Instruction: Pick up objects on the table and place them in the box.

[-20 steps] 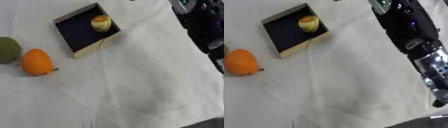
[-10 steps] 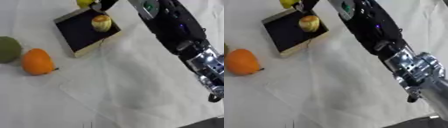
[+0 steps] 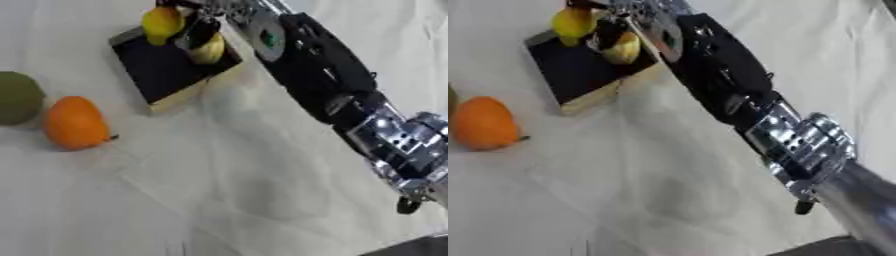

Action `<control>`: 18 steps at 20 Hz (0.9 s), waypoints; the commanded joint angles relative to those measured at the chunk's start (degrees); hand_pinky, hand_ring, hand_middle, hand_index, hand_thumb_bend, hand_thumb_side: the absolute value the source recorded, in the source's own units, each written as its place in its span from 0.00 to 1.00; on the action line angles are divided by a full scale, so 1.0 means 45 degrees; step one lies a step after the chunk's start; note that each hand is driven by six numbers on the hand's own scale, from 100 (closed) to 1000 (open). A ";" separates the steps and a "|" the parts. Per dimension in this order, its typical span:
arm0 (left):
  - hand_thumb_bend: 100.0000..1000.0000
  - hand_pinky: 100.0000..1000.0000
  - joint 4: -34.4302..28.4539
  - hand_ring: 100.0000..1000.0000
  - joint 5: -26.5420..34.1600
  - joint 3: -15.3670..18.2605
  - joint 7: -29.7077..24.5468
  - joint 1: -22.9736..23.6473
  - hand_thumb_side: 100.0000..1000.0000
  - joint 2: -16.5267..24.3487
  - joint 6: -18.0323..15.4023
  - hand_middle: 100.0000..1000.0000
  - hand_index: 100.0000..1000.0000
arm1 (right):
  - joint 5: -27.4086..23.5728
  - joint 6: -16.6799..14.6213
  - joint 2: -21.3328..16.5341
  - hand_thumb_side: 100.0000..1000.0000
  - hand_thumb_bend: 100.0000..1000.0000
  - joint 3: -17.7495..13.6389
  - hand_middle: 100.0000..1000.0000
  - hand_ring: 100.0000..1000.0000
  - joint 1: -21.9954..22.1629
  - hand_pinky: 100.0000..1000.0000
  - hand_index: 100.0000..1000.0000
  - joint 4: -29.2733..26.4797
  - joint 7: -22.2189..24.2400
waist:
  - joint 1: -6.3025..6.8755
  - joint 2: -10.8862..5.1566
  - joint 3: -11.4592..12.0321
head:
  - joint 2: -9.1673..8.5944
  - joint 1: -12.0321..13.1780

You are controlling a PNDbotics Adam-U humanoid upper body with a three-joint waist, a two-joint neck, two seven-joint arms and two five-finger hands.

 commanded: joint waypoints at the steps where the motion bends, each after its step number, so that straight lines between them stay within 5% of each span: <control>1: 0.00 0.66 -0.0238 0.71 -0.0039 0.0096 -0.0029 -0.0223 0.73 0.0242 -0.0011 0.63 0.79 | 0.0423 -0.0052 -0.0048 0.00 0.20 -0.0033 0.76 0.85 -0.0253 0.85 0.83 0.0118 -0.0023 | -0.0130 -0.0453 0.0029 | -0.0130 -0.0013; 3: 0.00 0.66 -0.0232 0.71 -0.0045 0.0103 -0.0024 -0.0205 0.73 0.0253 -0.0006 0.63 0.79 | 0.0515 -0.0184 -0.0053 0.01 0.25 -0.0053 0.82 0.90 -0.0235 0.87 0.88 0.0144 0.0103 | -0.0138 -0.0464 0.0027 | -0.0122 0.0014; 5: 0.00 0.66 -0.0227 0.71 -0.0044 0.0109 -0.0017 -0.0189 0.73 0.0264 -0.0004 0.63 0.79 | 0.0482 -0.0354 -0.0084 0.12 0.28 -0.0101 0.85 0.94 -0.0216 0.90 0.91 0.0089 0.0279 | -0.0143 -0.0480 0.0018 | -0.0115 0.0038; 9: 0.00 0.66 -0.0214 0.71 -0.0045 0.0113 -0.0014 -0.0147 0.73 0.0282 0.0000 0.63 0.79 | 0.0612 -0.0379 -0.0210 0.12 0.35 -0.0186 0.87 0.96 -0.0223 0.91 0.91 -0.0204 0.0532 | -0.0140 -0.0525 -0.0030 | -0.0080 0.0072; 18: 0.00 0.66 -0.0384 0.71 -0.0079 0.0134 -0.0020 0.0137 0.72 0.0533 -0.0034 0.63 0.79 | -0.0244 0.0159 -0.0870 0.07 0.25 -0.0328 0.83 0.93 -0.0090 0.89 0.90 -0.1747 0.0376 | -0.0084 -0.0642 -0.0177 | 0.0025 0.0292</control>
